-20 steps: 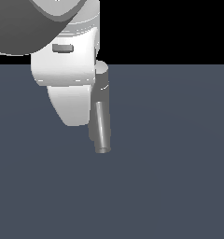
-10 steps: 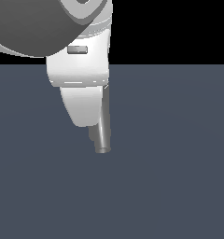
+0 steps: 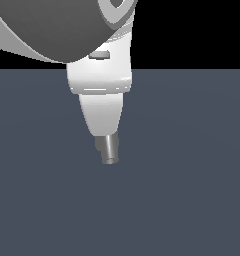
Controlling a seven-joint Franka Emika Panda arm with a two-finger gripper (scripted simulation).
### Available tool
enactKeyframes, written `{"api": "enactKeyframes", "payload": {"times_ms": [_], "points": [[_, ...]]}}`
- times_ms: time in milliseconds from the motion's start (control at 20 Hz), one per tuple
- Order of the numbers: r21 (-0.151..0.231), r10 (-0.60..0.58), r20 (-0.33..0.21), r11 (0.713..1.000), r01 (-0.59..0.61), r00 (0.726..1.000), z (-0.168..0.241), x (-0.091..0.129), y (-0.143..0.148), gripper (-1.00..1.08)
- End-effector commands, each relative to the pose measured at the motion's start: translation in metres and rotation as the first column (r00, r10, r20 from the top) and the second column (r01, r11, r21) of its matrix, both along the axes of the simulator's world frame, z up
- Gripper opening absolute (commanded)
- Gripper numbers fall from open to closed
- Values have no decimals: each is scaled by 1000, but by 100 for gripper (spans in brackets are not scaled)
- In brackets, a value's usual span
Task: Turn on the faucet by rotating a designated handle.
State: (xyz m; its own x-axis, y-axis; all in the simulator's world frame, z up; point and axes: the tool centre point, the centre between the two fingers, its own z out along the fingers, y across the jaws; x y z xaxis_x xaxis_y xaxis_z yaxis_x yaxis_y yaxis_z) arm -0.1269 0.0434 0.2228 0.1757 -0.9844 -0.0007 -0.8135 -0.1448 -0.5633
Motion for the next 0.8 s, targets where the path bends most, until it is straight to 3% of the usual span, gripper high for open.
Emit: {"api": "enactKeyframes", "payload": {"times_ms": [0, 750], "points": [[2, -23, -2, 1000, 23, 1000, -1, 1, -13, -100], [1, -27, -5, 1000, 27, 1000, -4, 2, -41, -100]]}}
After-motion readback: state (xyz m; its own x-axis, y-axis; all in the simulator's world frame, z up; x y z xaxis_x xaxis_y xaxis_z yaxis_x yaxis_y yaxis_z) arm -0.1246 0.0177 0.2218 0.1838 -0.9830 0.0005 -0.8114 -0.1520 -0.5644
